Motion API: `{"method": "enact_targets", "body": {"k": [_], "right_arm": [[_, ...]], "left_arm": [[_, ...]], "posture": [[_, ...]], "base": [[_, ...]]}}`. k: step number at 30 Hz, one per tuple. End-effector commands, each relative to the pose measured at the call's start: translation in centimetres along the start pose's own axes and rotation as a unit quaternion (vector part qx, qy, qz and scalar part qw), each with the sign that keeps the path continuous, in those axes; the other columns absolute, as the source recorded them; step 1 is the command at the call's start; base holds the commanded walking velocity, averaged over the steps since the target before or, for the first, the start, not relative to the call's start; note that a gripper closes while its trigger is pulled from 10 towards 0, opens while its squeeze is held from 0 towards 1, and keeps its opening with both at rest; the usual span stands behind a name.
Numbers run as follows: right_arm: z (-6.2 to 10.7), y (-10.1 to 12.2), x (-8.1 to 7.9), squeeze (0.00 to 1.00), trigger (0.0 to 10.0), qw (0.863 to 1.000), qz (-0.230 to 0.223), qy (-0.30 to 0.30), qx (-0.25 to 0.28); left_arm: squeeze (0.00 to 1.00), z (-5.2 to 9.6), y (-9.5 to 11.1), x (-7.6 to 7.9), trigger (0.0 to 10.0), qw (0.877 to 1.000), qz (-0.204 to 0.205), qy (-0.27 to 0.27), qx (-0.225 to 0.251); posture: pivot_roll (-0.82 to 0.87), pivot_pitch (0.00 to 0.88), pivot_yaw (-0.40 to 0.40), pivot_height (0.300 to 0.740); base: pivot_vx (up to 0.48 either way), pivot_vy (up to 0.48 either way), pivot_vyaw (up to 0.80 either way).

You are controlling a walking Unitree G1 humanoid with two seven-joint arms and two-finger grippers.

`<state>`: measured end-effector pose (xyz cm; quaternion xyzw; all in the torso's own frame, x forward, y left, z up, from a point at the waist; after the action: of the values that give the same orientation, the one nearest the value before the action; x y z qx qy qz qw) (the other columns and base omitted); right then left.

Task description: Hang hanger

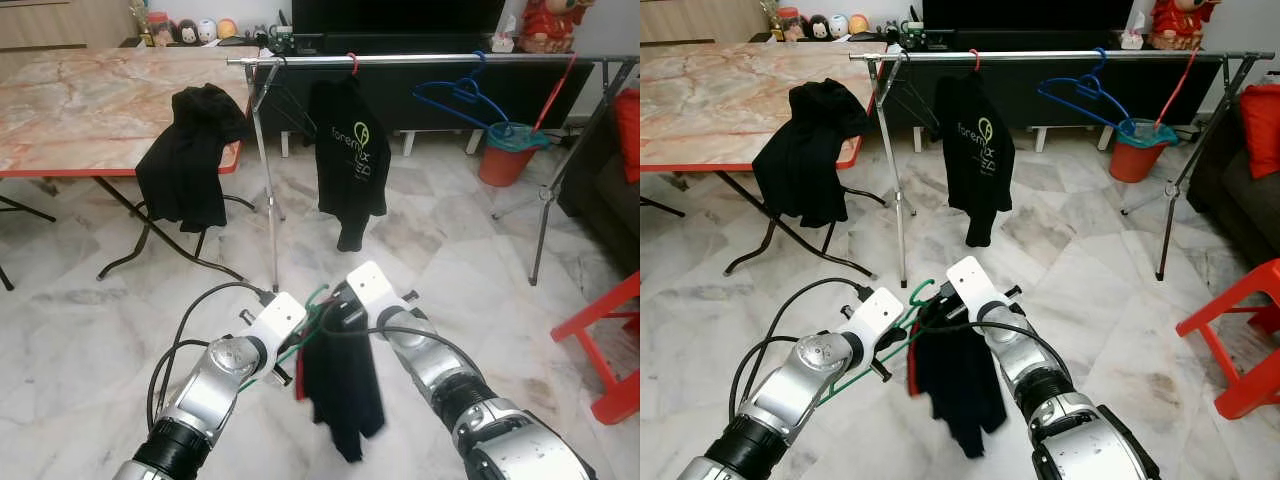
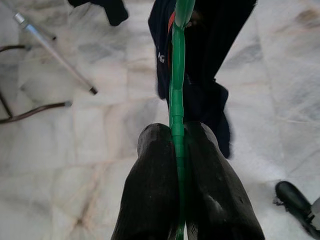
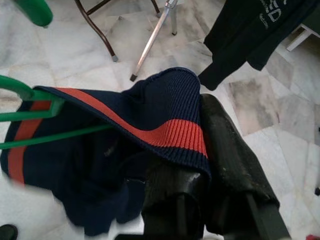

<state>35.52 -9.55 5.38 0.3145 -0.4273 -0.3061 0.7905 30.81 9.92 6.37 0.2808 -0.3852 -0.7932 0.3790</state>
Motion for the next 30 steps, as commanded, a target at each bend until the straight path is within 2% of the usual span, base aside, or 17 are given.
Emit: {"method": "enact_targets", "body": {"k": [1, 5, 7, 8, 10, 15, 21, 25, 30], "right_arm": [[0.0, 0.5, 0.1, 0.0, 10.0, 1.0, 0.001, -0.003, 0.009], [0.0, 0.5, 0.3, 0.0, 10.0, 1.0, -0.002, -0.017, 0.008], [0.0, 0.6, 0.8, 0.0, 10.0, 0.999, -0.002, -0.032, 0.008], [0.1, 0.7, 1.1, 0.0, 10.0, 0.999, -0.002, -0.04, 0.009], [0.1, 0.8, 1.4, 0.0, 10.0, 0.999, -0.002, -0.044, 0.011], [0.1, 1.2, 2.5, 0.0, 10.0, 0.997, -0.009, -0.077, 0.016], [0.0, 1.3, 2.2, 0.0, 10.0, 0.998, -0.01, -0.066, 0.02], [0.0, 1.7, 0.5, 0.0, 10.0, 0.999, -0.003, -0.023, 0.031], [0.0, 1.6, 0.0, 0.0, 10.0, 0.999, -0.003, -0.017, 0.031]], "left_arm": [[0.0, 0.0, 0.3, -0.7, 10.0, 1.0, -0.007, 0.021, -0.003], [0.0, -0.2, -0.1, -0.5, 10.0, 1.0, -0.017, 0.02, -0.017], [0.0, -0.2, -0.7, 0.1, 10.0, 0.999, -0.015, -0.003, -0.032], [0.0, -0.1, -0.9, 0.4, 10.0, 0.999, -0.027, -0.017, -0.039], [0.0, -0.1, -1.4, 0.6, 10.0, 0.998, -0.027, -0.024, -0.052], [0.0, -0.2, -2.4, 0.2, 10.0, 0.996, -0.036, -0.001, -0.086], [0.0, -0.4, -1.2, -0.6, 10.0, 0.998, -0.033, 0.026, -0.05], [0.0, -0.3, 0.7, 0.6, 10.0, 0.999, 0.018, -0.03, 0.014], [0.0, -0.1, 0.8, 1.9, 10.0, 0.997, 0.023, -0.075, 0.021]], "posture": [[-0.06, 0.0, -0.019, 0.74], [-0.06, 0.0, -0.019, 0.74], [-0.06, 0.0, -0.019, 0.74], [-0.06, 0.0, -0.019, 0.74], [-0.06, 0.0, -0.018, 0.74], [-0.06, 0.0, -0.018, 0.74], [-0.06, 0.0, -0.018, 0.74], [-0.06, 0.0, -0.019, 0.74], [-0.06, 0.0, -0.021, 0.74]], "base": [[0.0, 0.0, 0.0], [0.0, 0.0, 0.0], [0.0, 0.0, 0.0], [0.0, 0.0, 0.0], [0.0, 0.0, 0.0], [0.0, 0.0, 0.0], [0.0, 0.0, 0.0], [0.0, 0.0, 0.0], [0.0, 0.0, 0.0]]}}
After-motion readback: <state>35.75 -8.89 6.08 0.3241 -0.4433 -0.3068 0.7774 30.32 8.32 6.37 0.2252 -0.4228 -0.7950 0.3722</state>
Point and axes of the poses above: a point about 5 cm out from each wrist's last joint towards the gripper, its own z axis pointing back from the gripper into the wrist, its own y axis along the axis of the wrist's last joint, x = y × z, the point moved 1 cm from there along -z, pointing out of the wrist towards the gripper, and after that the axes turned 8 degrees about z, right-handed, at the moved point
